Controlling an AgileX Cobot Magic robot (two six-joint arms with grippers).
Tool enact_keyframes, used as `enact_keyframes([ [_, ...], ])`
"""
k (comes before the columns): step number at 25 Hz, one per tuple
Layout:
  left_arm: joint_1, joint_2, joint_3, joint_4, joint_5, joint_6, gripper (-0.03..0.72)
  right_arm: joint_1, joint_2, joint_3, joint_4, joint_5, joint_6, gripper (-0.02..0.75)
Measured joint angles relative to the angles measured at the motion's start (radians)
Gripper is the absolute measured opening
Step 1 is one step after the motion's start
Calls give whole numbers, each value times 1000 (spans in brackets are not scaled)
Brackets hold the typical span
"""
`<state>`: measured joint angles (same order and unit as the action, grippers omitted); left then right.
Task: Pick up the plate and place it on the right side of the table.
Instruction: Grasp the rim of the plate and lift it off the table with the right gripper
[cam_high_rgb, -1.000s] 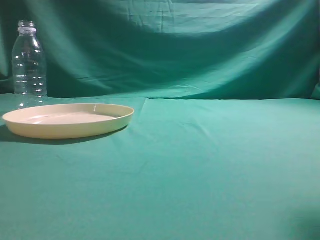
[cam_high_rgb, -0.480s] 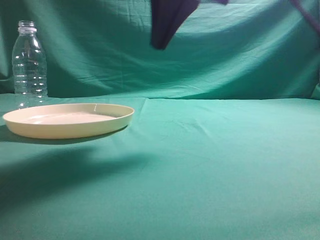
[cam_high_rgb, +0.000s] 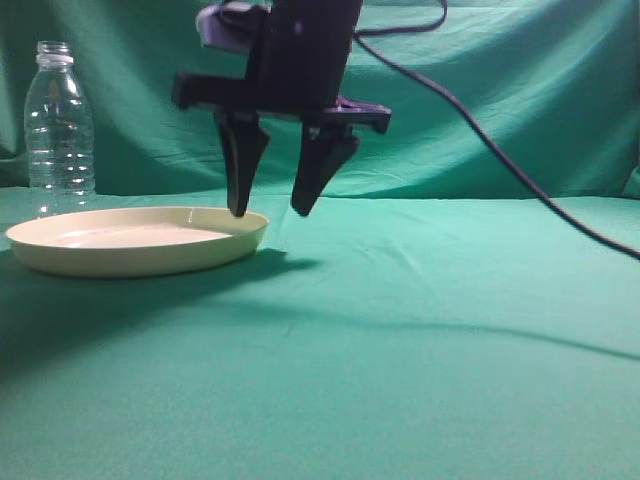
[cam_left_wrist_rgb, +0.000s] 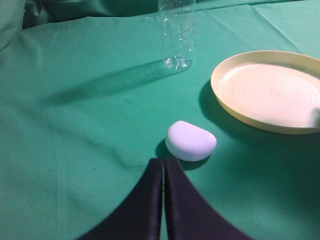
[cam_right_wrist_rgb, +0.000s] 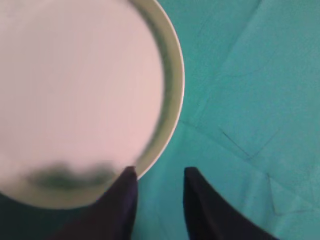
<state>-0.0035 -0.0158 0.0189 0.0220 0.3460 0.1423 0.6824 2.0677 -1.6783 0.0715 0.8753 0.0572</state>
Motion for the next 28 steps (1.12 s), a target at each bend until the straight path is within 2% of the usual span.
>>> enact_keyframes([
  [1, 0, 0, 0, 0, 0, 0, 0, 0, 23, -6, 0, -8, 0, 338],
  [3, 0, 0, 0, 0, 0, 0, 0, 0, 61, -11, 0, -33, 0, 393],
  [5, 0, 0, 0, -1, 0, 0, 0, 0, 88, -13, 0, -57, 0, 376],
  [6, 0, 0, 0, -1, 0, 0, 0, 0, 98, -13, 0, -68, 0, 417],
  [10, 0, 0, 0, -1, 0, 0, 0, 0, 124, -13, -1, -111, 0, 402],
  [15, 0, 0, 0, -1, 0, 0, 0, 0, 139, -16, -23, -128, 5, 97],
  [17, 0, 0, 0, -1, 0, 0, 0, 0, 139, -21, -46, -126, 21, 48],
  [18, 0, 0, 0, -1, 0, 0, 0, 0, 139, -27, -60, -118, 32, 64],
  [19, 0, 0, 0, -1, 0, 0, 0, 0, 139, -32, -75, -107, 48, 0],
  [25, 0, 0, 0, -1, 0, 0, 0, 2, 124, -101, -247, 51, 152, 0],
  [28, 0, 0, 0, -1, 0, 0, 0, -24, 80, -103, -300, 151, 168, 0],
])
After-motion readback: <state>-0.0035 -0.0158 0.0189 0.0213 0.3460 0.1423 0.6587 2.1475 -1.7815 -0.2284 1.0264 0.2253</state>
